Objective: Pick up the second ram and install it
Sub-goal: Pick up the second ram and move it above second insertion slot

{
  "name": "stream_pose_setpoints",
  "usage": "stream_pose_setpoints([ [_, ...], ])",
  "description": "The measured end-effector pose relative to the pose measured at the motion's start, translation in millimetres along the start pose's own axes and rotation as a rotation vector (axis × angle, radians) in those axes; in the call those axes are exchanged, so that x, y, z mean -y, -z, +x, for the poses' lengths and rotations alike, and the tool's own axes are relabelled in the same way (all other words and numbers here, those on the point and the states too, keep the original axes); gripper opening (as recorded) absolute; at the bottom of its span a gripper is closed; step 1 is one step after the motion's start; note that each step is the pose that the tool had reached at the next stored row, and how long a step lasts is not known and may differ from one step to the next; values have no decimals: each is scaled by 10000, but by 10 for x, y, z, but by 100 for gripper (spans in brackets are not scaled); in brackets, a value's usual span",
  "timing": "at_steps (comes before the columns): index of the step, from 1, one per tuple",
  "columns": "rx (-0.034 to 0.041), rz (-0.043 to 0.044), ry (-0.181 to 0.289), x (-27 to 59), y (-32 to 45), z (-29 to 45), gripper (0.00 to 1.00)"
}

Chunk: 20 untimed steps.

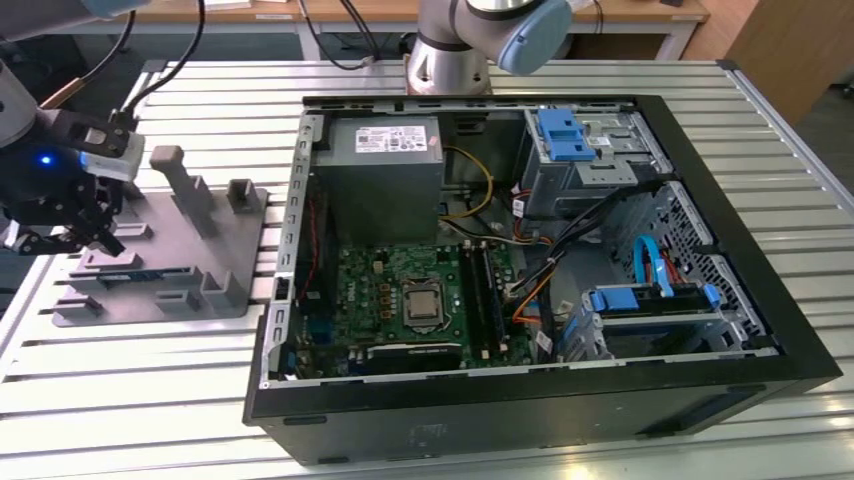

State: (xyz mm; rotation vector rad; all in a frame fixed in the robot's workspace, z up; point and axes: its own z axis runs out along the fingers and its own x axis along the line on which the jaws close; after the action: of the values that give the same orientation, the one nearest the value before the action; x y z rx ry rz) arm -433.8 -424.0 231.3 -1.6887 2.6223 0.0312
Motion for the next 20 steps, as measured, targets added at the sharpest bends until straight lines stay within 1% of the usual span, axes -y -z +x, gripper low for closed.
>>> stream_pose_setpoints([
  [11,-5,-35,1172,0,-1,0,10],
  [20,-9,-59,2004,0,-2,0,10],
])
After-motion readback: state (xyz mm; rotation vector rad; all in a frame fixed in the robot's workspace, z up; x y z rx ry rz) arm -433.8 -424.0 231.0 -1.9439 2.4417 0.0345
